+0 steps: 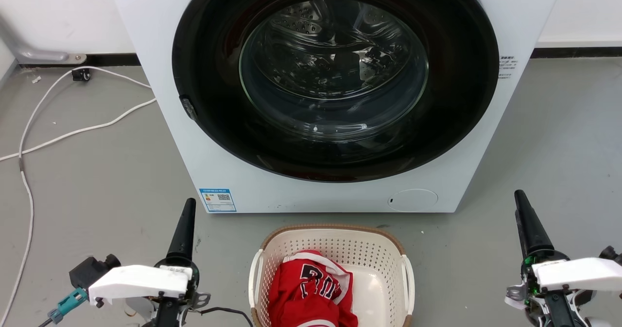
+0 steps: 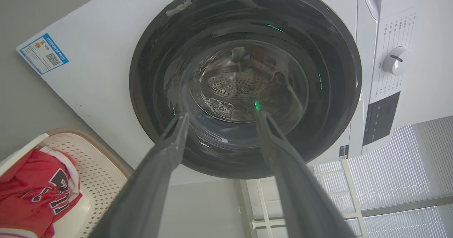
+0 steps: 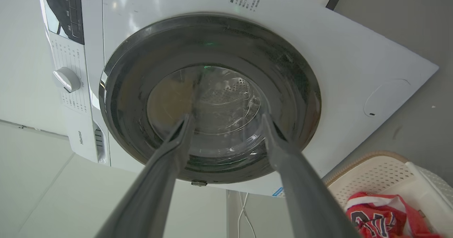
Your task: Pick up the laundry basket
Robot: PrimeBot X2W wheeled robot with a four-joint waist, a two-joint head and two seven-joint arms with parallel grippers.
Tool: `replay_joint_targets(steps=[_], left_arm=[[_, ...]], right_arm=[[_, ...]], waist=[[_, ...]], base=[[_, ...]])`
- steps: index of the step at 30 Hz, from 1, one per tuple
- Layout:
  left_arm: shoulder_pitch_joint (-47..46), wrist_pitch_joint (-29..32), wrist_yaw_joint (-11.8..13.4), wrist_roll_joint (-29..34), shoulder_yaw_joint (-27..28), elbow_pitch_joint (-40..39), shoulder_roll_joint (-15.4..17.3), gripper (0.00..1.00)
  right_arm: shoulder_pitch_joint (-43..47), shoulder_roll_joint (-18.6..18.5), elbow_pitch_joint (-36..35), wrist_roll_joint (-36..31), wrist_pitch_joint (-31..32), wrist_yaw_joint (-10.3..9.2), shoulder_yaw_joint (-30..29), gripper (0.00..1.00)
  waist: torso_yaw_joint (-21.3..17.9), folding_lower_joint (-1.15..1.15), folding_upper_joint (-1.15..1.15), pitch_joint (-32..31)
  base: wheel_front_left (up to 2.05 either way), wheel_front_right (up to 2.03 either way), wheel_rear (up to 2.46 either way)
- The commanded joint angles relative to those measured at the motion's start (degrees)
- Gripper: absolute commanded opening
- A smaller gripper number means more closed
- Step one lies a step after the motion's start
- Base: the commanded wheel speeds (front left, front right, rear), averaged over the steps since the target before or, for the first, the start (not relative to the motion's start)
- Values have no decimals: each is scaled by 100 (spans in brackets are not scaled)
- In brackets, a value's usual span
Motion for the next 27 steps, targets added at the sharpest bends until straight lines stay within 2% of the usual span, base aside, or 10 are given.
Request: replay_joint_targets(steps=[1, 15, 27], left_arm=[[-155, -47, -10, 190, -32, -126, 21, 100], [-164, -346, 86, 1836, -355, -174, 19, 100], [-159, -570, 183, 3023, -598, -107, 17, 100]], right_arm=[[-133, -24, -136, -243, -48, 1, 17, 100], [-100, 23, -270, -2416, -348, 1, 131, 100], [-97, 33, -192, -3575, -546, 2, 237, 100]], waist=[[1, 0, 0, 1], [18, 0, 0, -2], [23, 0, 0, -3]], base=[[0, 0, 0], [0, 0, 0], [0, 0, 0]])
